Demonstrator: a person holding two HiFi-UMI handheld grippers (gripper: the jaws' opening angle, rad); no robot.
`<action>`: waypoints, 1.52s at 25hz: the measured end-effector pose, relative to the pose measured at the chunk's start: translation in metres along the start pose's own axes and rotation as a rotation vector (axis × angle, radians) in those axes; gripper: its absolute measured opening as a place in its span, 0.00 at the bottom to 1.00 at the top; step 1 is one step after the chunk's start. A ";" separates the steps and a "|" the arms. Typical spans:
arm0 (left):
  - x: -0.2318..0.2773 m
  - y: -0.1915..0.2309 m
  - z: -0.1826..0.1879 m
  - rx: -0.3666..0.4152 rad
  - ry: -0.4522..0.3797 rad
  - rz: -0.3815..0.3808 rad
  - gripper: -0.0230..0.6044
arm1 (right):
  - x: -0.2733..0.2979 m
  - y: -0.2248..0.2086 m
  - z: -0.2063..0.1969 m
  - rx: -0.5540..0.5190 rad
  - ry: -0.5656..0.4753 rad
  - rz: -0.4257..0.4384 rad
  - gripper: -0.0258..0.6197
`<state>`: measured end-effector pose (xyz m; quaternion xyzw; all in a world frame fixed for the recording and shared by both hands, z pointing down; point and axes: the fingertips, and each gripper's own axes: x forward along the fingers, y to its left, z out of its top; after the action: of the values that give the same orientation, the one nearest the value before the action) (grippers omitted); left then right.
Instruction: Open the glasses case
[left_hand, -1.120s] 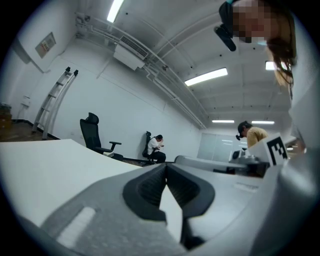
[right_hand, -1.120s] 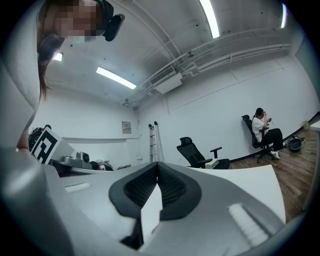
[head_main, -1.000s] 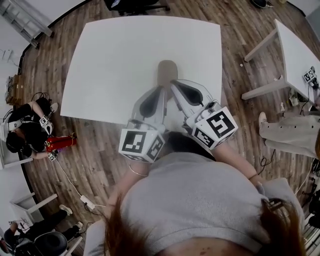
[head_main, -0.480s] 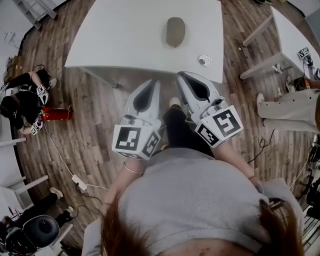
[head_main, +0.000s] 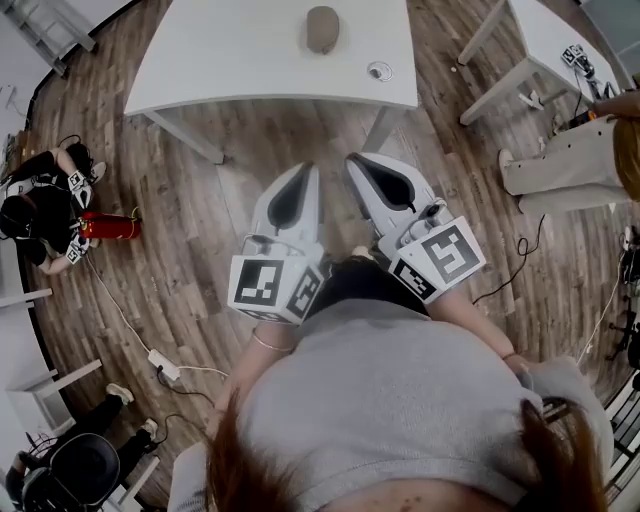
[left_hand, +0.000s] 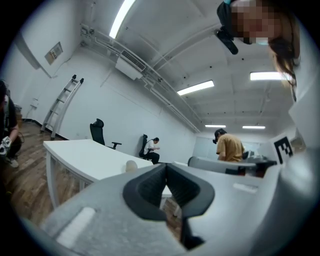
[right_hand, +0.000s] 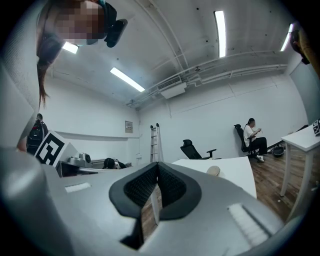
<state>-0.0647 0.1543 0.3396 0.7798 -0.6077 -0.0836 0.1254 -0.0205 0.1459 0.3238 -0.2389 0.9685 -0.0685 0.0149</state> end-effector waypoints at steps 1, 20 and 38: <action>-0.002 -0.006 0.000 0.002 0.001 -0.008 0.04 | -0.005 0.002 0.001 0.000 0.000 -0.005 0.05; -0.006 -0.094 -0.012 0.060 0.007 -0.036 0.04 | -0.077 0.006 0.009 -0.052 0.003 0.024 0.05; 0.001 -0.098 -0.006 0.091 -0.001 -0.040 0.04 | -0.076 0.001 0.016 -0.063 -0.010 0.032 0.05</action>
<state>0.0279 0.1768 0.3163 0.7965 -0.5953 -0.0588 0.0876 0.0478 0.1801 0.3073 -0.2239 0.9738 -0.0365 0.0133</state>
